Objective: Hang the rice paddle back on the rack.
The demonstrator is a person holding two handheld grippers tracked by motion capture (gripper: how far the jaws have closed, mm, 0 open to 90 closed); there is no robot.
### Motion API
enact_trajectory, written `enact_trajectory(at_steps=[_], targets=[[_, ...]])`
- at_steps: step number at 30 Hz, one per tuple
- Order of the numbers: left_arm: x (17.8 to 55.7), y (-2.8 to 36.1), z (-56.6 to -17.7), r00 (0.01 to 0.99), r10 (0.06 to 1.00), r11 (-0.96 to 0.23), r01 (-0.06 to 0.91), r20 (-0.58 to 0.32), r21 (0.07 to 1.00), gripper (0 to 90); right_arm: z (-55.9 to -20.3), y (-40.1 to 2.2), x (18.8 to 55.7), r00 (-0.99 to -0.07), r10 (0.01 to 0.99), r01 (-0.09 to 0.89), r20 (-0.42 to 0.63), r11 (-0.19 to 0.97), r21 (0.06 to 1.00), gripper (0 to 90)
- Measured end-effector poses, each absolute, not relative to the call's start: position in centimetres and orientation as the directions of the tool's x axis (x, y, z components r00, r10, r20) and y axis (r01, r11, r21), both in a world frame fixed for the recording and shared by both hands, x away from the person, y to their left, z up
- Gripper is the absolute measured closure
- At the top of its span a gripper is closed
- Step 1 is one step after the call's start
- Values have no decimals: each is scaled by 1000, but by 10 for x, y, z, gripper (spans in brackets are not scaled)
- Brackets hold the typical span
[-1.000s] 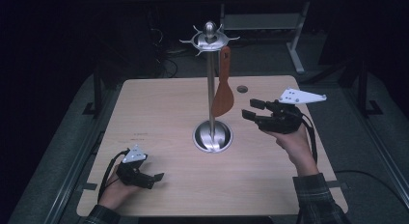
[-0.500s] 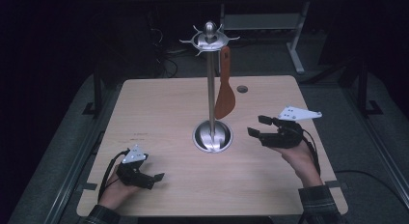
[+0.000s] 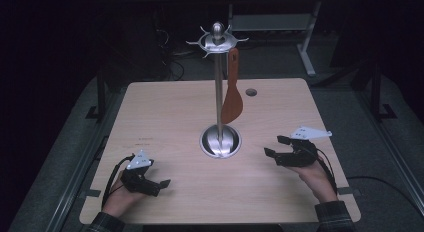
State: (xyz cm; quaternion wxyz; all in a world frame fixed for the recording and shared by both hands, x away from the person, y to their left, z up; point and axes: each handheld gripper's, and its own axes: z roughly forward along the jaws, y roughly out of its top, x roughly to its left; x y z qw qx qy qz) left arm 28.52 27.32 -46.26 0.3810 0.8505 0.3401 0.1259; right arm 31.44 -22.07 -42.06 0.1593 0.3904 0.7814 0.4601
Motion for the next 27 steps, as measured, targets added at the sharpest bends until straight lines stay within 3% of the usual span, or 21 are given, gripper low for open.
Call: enact_trajectory(at_steps=[16,27], targets=[[285,272,-463,743,668,-480,477,-46,736,0,-458,-220,313,-606,794,530,49,358,769,154],[285,272,-463,748,662,-490,473,-40,732,0,-464,-216,314,-615,787,538,40,382,751,144]])
